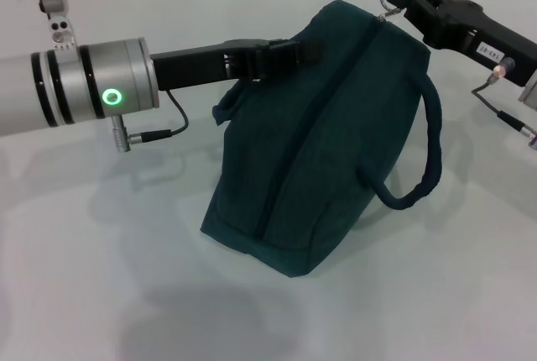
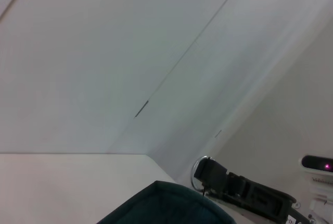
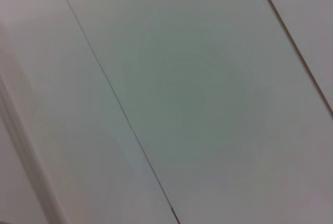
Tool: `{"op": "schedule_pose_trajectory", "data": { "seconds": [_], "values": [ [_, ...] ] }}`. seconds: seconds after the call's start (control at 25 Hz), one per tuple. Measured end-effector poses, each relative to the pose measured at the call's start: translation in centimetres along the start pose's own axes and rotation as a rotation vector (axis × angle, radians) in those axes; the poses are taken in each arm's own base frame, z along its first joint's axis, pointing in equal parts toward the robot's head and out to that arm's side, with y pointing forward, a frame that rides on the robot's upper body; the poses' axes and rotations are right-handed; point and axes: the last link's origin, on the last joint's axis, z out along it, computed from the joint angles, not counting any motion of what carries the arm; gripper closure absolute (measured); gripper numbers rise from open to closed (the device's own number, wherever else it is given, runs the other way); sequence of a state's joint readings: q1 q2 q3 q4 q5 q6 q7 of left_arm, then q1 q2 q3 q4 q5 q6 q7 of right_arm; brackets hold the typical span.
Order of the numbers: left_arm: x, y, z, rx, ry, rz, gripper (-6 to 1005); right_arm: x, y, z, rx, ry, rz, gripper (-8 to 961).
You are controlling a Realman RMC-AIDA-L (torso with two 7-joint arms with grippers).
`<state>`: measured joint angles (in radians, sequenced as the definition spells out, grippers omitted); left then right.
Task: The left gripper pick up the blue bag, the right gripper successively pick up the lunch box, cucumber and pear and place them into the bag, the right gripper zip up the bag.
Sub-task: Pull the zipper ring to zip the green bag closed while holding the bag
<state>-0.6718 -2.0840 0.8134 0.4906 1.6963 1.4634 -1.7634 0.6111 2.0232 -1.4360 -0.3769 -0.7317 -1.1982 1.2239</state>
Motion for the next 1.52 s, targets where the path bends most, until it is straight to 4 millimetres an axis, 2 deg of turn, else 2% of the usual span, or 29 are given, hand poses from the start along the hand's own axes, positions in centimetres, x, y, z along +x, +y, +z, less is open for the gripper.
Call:
{"op": "schedule_pose_trajectory", "data": {
  "seconds": [0.28, 0.52, 0.88, 1.16, 1.52],
  "values": [
    [0.0, 0.1, 0.0, -0.006, 0.005, 0.002, 911, 0.3, -0.1, -0.4, 0.008, 0.001, 0.010, 919],
    [0.3, 1.0, -0.3, -0.071, 0.052, 0.018, 938, 0.2, 0.0, -0.9, 0.002, -0.023, 0.052, 918],
    [0.1, 1.8, -0.1, -0.123, 0.033, 0.048, 939, 0.4, 0.2, -1.5, -0.014, -0.043, 0.178, 917],
    [0.0, 2.3, -0.1, -0.157, 0.014, 0.054, 938, 0.6, -0.1, -2.3, 0.010, -0.058, 0.208, 916],
    [0.8, 3.4, -0.8, -0.218, 0.057, 0.082, 941, 1.4, -0.6, -3.1, 0.046, -0.051, 0.233, 915]
  ]
}}
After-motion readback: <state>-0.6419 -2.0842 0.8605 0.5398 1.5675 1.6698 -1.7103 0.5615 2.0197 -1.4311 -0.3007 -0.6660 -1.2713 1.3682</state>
